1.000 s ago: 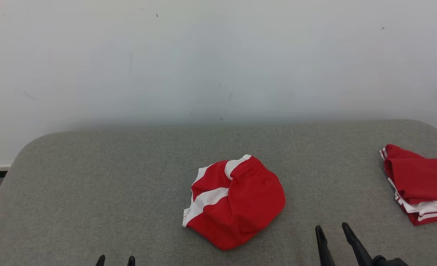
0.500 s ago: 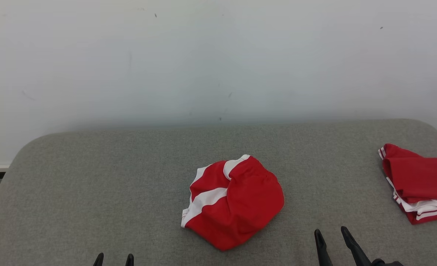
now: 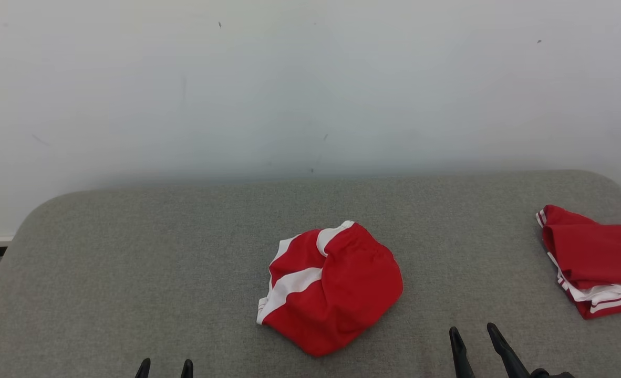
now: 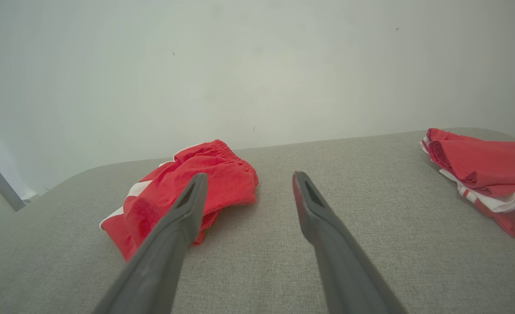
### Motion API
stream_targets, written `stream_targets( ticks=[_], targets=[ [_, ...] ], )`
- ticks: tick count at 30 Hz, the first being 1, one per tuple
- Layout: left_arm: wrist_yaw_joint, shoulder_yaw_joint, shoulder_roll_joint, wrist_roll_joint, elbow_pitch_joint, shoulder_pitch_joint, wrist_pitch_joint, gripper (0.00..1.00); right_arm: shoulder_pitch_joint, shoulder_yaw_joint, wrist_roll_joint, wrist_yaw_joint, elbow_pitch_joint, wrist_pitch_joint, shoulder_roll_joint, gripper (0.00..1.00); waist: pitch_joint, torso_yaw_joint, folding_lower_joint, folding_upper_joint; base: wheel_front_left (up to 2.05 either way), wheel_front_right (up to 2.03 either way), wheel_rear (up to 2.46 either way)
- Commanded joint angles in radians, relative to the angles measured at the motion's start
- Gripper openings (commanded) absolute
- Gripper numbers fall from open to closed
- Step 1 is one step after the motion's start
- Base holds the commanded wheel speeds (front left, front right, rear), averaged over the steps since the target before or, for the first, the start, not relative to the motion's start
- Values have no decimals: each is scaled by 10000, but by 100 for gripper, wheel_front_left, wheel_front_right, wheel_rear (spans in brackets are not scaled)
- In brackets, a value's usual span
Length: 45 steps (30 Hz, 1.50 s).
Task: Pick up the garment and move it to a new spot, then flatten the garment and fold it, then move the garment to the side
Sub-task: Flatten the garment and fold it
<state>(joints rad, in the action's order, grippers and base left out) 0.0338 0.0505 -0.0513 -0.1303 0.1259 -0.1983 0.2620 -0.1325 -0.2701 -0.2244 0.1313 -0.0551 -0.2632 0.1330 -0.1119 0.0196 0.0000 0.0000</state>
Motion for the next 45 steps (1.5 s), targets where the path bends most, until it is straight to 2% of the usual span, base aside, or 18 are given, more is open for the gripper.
stream_targets(
  ticks=[1, 11, 17, 20, 26, 27, 32, 36, 45],
  targets=[
    [-29, 37, 5, -23, -41, 92, 30, 100, -24, 8, -5, -12, 6, 2, 45, 100, 4, 12, 0, 0, 0, 0, 0],
    [-67, 175, 5, 28, -82, 176, 30, 100, 32, -135, -45, -12, -109, 2, 15, 100, 15, 91, 0, 0, 0, 0, 0],
    [-50, 379, 5, -12, 8, 396, 30, 100, 680, -918, -85, -12, -588, 2, -15, 100, 212, 386, 0, 0, 0, 0, 0],
    [-58, 470, 5, -128, 91, 473, 30, 100, 1293, -1650, -267, -12, -985, 2, -61, 100, 399, 570, 0, 0, 0, 0, 0],
    [-5, 721, 4, -285, 66, 669, 30, 100, 2820, -3900, -1225, -12, -2607, 2, -16, 100, 773, 1055, 0, 0, 0, 0, 0],
    [-5, 721, 4, -285, 66, 669, 30, 100, 2820, -3900, -1225, -12, -2607, 2, -16, 100, 773, 1055, 0, 0, 0, 0, 0],
    [57, 866, 6, -397, -24, 917, 30, 100, 4023, -5187, -1762, -12, -4002, 4, -70, 100, 1124, 1602, 0, 0, 0, 0, 0],
    [88, 935, 6, -464, 25, 1146, 30, 100, 4979, -5495, -1771, -12, -5104, 2, -113, 100, 1592, 1942, 0, 0, 0, 0, 0],
    [185, 1038, 6, -626, -83, 1628, 30, 100, 6899, -5570, -1412, -12, -7780, 2, -712, 100, 2202, 2291, 0, 0, 0, 0, 0]
  ],
)
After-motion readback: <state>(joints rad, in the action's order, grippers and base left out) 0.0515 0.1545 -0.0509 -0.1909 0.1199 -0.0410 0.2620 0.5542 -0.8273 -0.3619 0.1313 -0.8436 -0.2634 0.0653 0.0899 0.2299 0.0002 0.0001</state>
